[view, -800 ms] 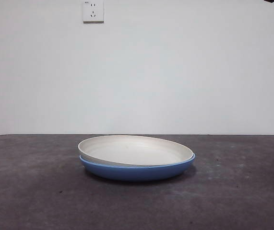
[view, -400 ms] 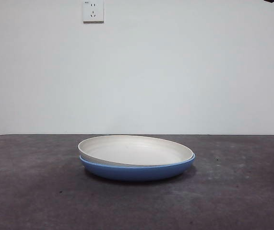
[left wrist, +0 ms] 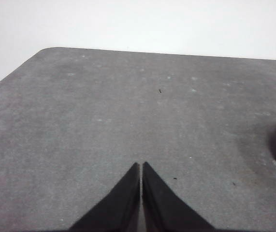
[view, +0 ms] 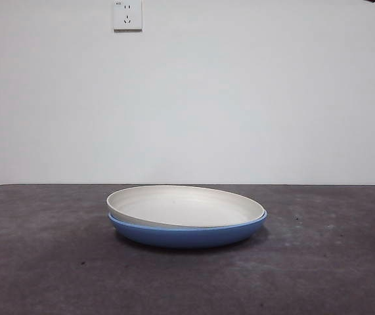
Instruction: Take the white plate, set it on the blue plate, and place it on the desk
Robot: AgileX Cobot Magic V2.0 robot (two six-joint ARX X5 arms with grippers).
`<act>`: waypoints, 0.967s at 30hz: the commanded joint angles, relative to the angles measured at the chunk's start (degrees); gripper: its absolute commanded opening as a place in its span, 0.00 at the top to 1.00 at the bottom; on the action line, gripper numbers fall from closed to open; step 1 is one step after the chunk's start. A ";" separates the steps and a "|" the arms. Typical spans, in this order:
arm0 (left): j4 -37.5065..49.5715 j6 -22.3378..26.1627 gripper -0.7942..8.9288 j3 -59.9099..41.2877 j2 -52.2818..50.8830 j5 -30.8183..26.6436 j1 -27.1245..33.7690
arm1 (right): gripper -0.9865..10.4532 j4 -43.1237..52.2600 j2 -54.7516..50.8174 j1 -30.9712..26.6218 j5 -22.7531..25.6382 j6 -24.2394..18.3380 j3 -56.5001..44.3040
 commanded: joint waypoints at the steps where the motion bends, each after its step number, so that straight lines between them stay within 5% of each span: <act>1: -0.44 -0.11 0.91 -1.18 -0.13 -0.11 -0.02 | 0.91 4.68 -3.13 -4.04 0.17 -2.14 0.70; 14: -0.44 -0.11 0.91 -1.16 -0.13 -0.11 -0.02 | 0.91 35.08 -26.67 -26.12 4.61 -6.12 -19.78; 22: -0.44 -0.11 0.91 -1.16 -0.13 -0.11 -0.02 | 0.91 49.24 -37.09 -29.03 5.33 -6.05 -37.86; 29: -0.44 -0.11 0.91 -1.16 -0.13 -0.11 -0.02 | 0.91 51.76 -42.86 -29.00 11.89 -4.63 -47.69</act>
